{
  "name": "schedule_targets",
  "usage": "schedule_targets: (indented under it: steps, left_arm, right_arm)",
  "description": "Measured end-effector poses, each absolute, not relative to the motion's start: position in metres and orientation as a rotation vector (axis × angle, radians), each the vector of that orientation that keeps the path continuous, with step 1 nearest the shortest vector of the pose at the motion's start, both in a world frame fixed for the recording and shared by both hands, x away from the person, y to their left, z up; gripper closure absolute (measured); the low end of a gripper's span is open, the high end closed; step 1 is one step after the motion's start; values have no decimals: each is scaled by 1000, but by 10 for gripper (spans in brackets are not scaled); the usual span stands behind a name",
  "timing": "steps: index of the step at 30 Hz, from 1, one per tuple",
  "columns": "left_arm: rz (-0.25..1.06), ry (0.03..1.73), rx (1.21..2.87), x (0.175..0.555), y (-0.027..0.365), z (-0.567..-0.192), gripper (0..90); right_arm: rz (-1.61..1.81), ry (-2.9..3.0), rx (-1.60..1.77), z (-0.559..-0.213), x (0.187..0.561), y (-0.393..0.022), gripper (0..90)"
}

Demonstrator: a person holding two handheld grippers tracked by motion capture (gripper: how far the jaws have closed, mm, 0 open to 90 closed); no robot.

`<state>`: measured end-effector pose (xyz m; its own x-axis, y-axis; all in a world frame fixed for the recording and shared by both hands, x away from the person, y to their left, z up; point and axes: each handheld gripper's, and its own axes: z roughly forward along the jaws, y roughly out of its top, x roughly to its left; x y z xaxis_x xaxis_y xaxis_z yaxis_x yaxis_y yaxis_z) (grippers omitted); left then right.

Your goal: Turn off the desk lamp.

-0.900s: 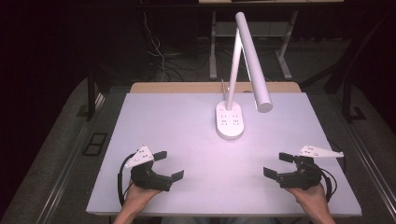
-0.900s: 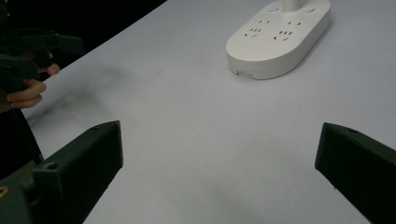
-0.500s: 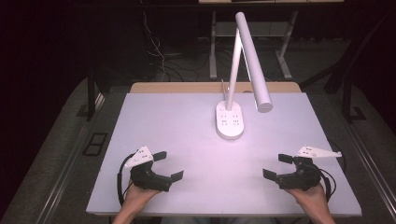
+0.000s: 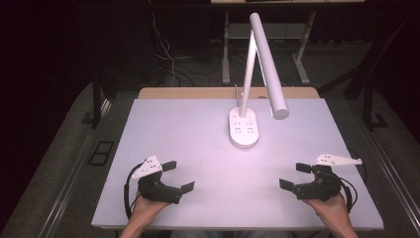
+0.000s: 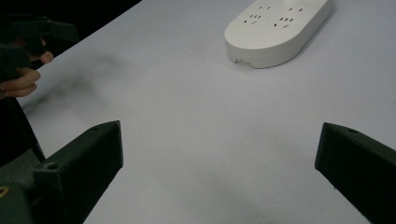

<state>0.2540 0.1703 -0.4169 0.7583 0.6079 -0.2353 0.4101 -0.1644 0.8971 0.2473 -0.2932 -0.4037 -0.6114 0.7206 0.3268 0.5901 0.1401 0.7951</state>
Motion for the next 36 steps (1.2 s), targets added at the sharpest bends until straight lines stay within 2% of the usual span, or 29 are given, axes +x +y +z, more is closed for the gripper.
schedule_targets:
  steps: [36]
  left_arm:
    - [211,808,1785,255,175,-417,0]
  right_arm:
    - [1471,2296,1322,-372,276,-304,9]
